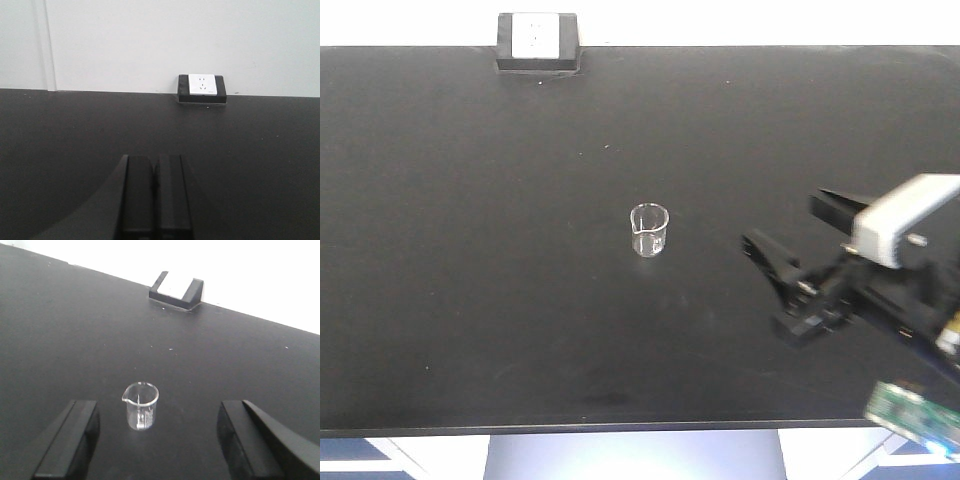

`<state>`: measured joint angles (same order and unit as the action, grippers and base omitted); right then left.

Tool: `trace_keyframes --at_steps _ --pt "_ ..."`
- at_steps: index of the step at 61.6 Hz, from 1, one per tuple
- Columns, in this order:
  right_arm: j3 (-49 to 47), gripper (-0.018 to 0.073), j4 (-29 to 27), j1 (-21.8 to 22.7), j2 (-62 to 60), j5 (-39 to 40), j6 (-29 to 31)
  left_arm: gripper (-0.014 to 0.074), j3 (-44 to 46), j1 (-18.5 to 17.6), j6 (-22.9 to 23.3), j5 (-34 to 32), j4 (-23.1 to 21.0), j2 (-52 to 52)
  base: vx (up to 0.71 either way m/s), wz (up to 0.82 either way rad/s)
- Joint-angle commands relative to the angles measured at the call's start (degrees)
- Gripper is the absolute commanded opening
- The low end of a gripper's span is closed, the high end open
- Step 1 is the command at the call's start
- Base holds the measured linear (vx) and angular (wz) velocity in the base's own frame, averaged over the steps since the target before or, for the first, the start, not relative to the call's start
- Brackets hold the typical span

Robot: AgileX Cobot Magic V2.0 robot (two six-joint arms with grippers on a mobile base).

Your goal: Grab beaker and place in storage area

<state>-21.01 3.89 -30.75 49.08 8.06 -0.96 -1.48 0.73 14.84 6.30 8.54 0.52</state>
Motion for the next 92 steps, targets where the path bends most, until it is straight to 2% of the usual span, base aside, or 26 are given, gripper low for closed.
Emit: trace_keyframes --at_steps 1,24,30,36,44,50,58,69,73,79,92 --pt "-1.49 0.0552 -0.09 0.13 -4.49 -0.13 0.54 -0.0008 -1.25 -0.37 0.33 -4.83 -0.32 1.09 0.00 0.00" --pt "-1.16 0.0552 0.11 0.13 -8.88 -1.11 0.65 -0.0008 -1.25 -0.37 0.33 -4.83 -0.32 1.09 0.00 0.00" --pt "0.23 0.0550 -0.02 1.59 -11.47 -1.43 0.96 -0.0008 -1.25 -0.37 0.33 -4.83 -0.32 1.09 0.00 0.00" --pt "2.48 0.0544 -1.11 6.04 -16.04 -1.47 0.96 -0.0008 -1.25 -0.37 0.33 -4.83 -0.32 1.09 0.00 0.00" --pt "5.74 0.0515 -0.82 16.79 -24.88 -2.27 0.96 -0.0008 -1.25 -0.37 0.33 -4.83 -0.32 1.09 0.00 0.00" --pt "8.50 0.0468 -0.71 24.48 -32.10 -5.12 0.96 -0.0008 -1.25 -0.37 0.33 -4.83 -0.32 1.09 0.00 0.00" --pt "13.48 0.0385 -1.06 28.80 -38.48 -7.22 1.70 -0.0008 -1.25 -0.37 0.33 -4.83 -0.32 1.09 0.00 0.00" --pt "23.49 0.0198 -1.66 28.93 -47.19 -7.04 1.65 -0.0008 -1.25 -0.37 0.33 -4.83 -0.32 1.09 0.00 0.00" --pt "23.14 0.0123 -1.73 28.93 -50.66 -12.44 1.65 -0.0008 -1.25 -0.37 0.33 -4.83 -0.32 1.09 0.00 0.00" --pt "23.33 -0.0013 -1.16 28.93 -50.12 -14.26 1.65 -0.0008 -1.25 -0.37 0.33 -4.83 -0.32 1.09 0.00 0.00" --pt "23.27 -0.0009 -1.22 28.93 -50.41 -15.02 1.57 -0.0008 -1.25 -0.37 0.33 -4.83 -0.32 1.09 0.00 0.00"
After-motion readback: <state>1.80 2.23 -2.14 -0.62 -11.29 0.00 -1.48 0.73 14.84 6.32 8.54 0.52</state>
